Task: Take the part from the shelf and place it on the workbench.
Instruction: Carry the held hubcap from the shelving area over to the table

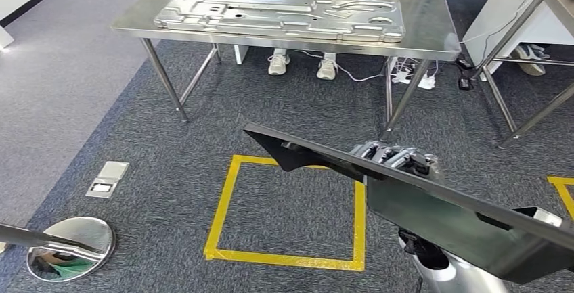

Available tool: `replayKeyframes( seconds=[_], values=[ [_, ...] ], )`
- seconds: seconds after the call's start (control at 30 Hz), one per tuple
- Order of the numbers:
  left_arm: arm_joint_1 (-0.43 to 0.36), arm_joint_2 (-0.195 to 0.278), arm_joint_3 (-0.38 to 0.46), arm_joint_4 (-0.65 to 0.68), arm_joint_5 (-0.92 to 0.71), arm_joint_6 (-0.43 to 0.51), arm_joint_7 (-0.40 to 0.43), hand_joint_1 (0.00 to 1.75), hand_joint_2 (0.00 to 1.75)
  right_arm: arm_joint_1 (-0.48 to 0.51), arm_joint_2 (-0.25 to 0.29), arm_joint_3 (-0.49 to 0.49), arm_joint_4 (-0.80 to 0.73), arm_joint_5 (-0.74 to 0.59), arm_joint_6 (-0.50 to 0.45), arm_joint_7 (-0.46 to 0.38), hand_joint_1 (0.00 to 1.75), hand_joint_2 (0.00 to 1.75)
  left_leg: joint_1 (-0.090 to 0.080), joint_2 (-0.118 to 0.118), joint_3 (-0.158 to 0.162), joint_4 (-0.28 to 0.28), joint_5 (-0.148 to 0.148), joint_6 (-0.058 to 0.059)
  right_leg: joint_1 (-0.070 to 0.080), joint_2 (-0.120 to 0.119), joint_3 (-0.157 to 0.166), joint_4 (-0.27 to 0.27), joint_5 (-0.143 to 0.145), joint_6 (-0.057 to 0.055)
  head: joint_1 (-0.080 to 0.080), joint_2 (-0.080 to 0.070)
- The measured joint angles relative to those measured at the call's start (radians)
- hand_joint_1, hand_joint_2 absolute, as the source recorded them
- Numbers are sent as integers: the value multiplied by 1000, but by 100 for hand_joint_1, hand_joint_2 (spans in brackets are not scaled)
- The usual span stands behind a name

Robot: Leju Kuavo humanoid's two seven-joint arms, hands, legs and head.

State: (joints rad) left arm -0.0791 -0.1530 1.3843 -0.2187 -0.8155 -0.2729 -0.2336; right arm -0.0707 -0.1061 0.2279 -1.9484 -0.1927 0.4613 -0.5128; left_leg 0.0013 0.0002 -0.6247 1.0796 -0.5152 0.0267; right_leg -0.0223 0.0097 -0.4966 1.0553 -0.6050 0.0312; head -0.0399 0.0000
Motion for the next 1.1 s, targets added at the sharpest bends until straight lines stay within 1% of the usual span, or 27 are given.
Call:
replayKeyframes(
  seconds=[0.03,0.07,0.1,0.17,0.2,0.23,0.27,0.33,0.37,0.4,0.43,0.47,0.53,0.57,0.6,0.63,0.67,0.7,0.73,0.77,0.83,0.87,0.9,0.97,1.03,1.07,1.1],
  values=[
    [-1,0,0,0,0,0,-1,0,175,-1,0,0,-1,2,0,-2,175,175,2,0,10,-5,-4,6,0,-1,-1,15,-4,3,0,0],
    [-3,1,0,0,-2,0,-1,0,175,-2,0,0,-1,3,0,-4,175,175,4,-1,20,-10,-6,11,1,-1,-13,44,-15,6,1,0],
    [-5,1,0,0,-3,0,-2,0,175,-3,0,-1,-2,4,0,-6,175,175,5,-1,28,-13,-9,16,1,-2,-38,90,-34,8,2,0],
    [-7,2,0,0,-7,0,-2,0,175,-2,0,-1,-3,6,0,-10,175,175,5,-1,36,-14,-18,23,2,-2,-113,205,-81,10,2,0],
    [-7,2,0,0,-8,0,-2,0,175,0,0,-1,-2,5,0,-11,175,175,4,-1,40,-14,-23,25,2,-2,-146,244,-90,10,2,0],
    [-6,2,0,0,-9,0,-1,0,175,1,1,-1,-2,2,0,-11,175,175,4,-1,46,-14,-29,25,2,-3,-166,254,-80,10,2,0],
    [-5,2,0,0,-8,0,-2,0,175,1,1,-1,-2,-1,0,-11,175,175,3,0,54,-14,-35,24,3,-4,-169,229,-48,8,2,0],
    [-5,2,0,0,-7,0,-2,0,175,1,1,-1,-2,-8,1,-10,175,175,3,3,75,-15,-50,20,8,-18,-139,117,42,-2,2,0],
    [-5,1,0,0,-7,0,-2,0,175,0,2,-1,-1,-10,2,-9,175,175,2,5,83,-16,-56,16,13,-32,-128,68,55,-8,1,0],
    [-5,1,0,0,-7,0,-2,0,175,0,3,-1,0,-13,3,-8,175,175,2,10,88,-17,-62,10,19,-43,-121,37,58,-15,2,0],
    [-4,0,0,0,-7,0,-1,0,175,1,4,-1,0,-16,4,-7,175,175,2,15,94,-15,-65,3,23,-50,-120,24,52,-21,2,0],
    [-3,-1,0,0,-7,0,-1,0,175,1,5,-1,0,-19,5,-6,175,175,1,20,99,-12,-65,-4,24,-48,-118,15,48,-27,3,0],
    [-3,-1,0,0,-7,0,-1,0,175,1,8,-2,-1,-23,6,-4,175,175,0,24,110,2,-68,-16,16,-36,-100,3,67,-37,3,0],
    [-5,-1,0,0,-7,0,-2,0,175,0,10,-2,-1,-24,8,-3,175,175,0,21,106,20,-79,-21,12,-32,-91,0,67,-40,3,0],
    [-7,-1,0,0,-7,0,-2,0,175,0,12,-2,-1,-24,9,-3,175,175,2,17,90,52,-101,-27,7,-27,-83,-2,66,-43,2,0],
    [-9,-1,0,0,-7,0,-2,0,175,0,14,-2,-1,-25,10,-3,175,175,5,14,64,100,-128,-32,5,-21,-79,-3,64,-44,1,0],
    [-9,-1,0,0,-7,0,-2,0,175,0,16,-2,-1,-25,11,-3,175,175,8,12,28,154,-155,-37,4,-14,-77,-3,60,-45,0,0],
    [-8,-1,0,0,-7,0,-2,0,175,1,17,-2,0,-25,12,-2,175,175,10,11,-5,198,-171,-41,3,-6,-75,-3,56,-45,0,0],
    [-6,-1,0,0,-7,0,-2,0,175,3,17,-2,0,-26,12,-2,175,175,12,11,-27,218,-168,-44,2,2,-71,-3,51,-43,0,0],
    [-5,-1,0,0,-7,0,-3,0,175,3,17,-2,0,-26,12,-2,175,175,14,11,-34,205,-144,-45,0,9,-64,-3,46,-40,0,0],
    [-4,0,0,0,-7,0,-3,0,175,4,18,-2,0,-21,11,-2,175,175,15,9,-7,103,-56,-46,-4,18,-44,-4,32,-33,0,0],
    [-5,0,0,0,-7,0,-3,0,175,3,18,-3,1,-17,11,-2,175,175,13,7,6,53,-30,-44,-5,19,-35,-4,26,-29,0,0],
    [-7,0,0,0,-7,0,-3,0,175,3,18,-4,1,-13,10,-2,175,175,11,6,15,18,-16,-39,-5,21,-30,-5,20,-23,0,0],
    [-6,0,0,0,-8,0,-3,0,175,3,18,-5,2,-7,10,-1,175,175,5,4,16,-2,-24,-24,-4,23,-25,-4,17,-8,0,0],
    [-4,0,0,0,-8,0,-3,0,175,4,18,-8,1,-5,11,-1,175,175,7,3,28,-10,-21,-8,-3,21,-20,7,14,4,1,0],
    [-4,1,0,0,-8,-1,-4,0,175,3,18,-9,0,-5,11,-1,175,175,9,3,37,-13,-23,-2,-3,16,-25,25,6,7,2,0],
    [-6,1,0,0,-9,-1,-5,0,175,1,17,-10,-1,-5,11,-1,175,175,10,3,46,-17,-26,4,-3,11,-40,59,-11,9,3,0]
  ],
)
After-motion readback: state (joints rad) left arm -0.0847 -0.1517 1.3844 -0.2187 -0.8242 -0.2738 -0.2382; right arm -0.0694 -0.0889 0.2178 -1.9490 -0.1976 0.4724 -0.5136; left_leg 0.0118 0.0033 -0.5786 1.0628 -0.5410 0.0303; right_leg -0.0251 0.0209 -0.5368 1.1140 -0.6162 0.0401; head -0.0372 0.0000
